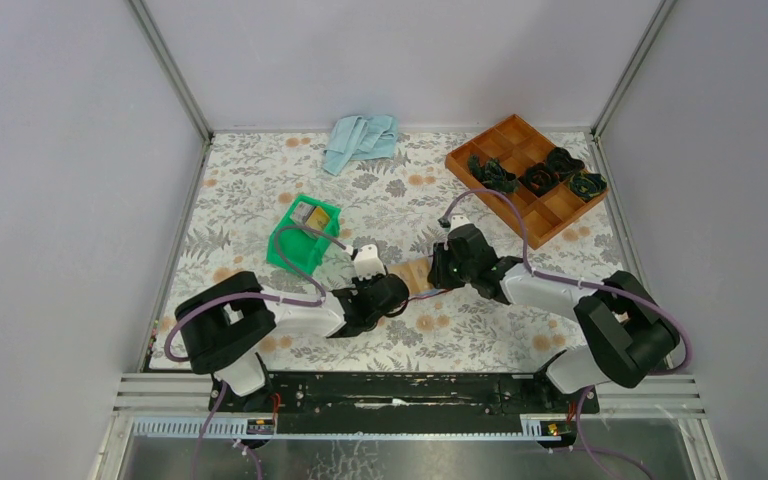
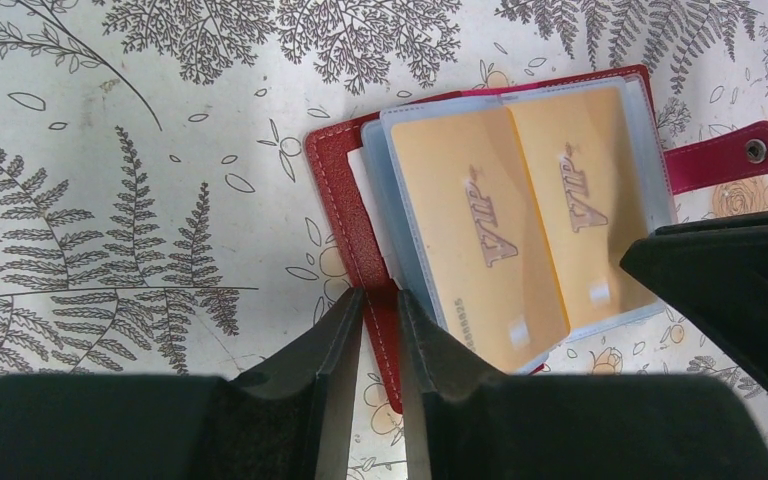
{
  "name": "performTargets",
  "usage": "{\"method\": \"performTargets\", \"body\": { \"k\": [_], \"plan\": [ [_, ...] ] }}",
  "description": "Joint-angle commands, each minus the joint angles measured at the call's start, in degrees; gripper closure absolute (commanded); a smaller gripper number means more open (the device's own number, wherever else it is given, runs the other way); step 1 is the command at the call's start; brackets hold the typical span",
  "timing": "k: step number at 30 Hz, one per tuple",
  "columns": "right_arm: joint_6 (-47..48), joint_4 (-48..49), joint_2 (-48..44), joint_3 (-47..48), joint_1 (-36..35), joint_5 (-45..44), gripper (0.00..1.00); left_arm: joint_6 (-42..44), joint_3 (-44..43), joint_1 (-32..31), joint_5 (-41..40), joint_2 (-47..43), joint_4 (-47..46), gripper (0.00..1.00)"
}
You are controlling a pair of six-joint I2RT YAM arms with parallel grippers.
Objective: Put the credit cards into the card holder
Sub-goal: Insert the credit card into the card holder.
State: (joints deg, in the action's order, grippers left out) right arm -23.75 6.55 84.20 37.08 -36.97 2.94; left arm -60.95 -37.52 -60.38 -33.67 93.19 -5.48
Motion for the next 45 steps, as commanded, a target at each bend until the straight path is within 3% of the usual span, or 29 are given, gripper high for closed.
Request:
{"method": "performTargets", "body": {
  "k": [1, 21, 45],
  "plan": [
    [-1.3, 0.81, -2.6, 0.64, -1.51, 3.21, 0.7, 0.17, 1.94, -0.61, 1.53, 0.86, 3.63, 0.73],
    [-1.53, -0.47, -5.74, 2.9, -3.16, 3.45, 0.7, 0.79, 0.78, -0.6, 1.17, 1.99, 4.08, 0.73],
    [-4.98, 5.93, 0.05, 2.45, -7.5, 4.37, 0.67, -0.37, 3.44, -0.61, 0.06, -1.91, 5.32, 0.74]
  ]
}}
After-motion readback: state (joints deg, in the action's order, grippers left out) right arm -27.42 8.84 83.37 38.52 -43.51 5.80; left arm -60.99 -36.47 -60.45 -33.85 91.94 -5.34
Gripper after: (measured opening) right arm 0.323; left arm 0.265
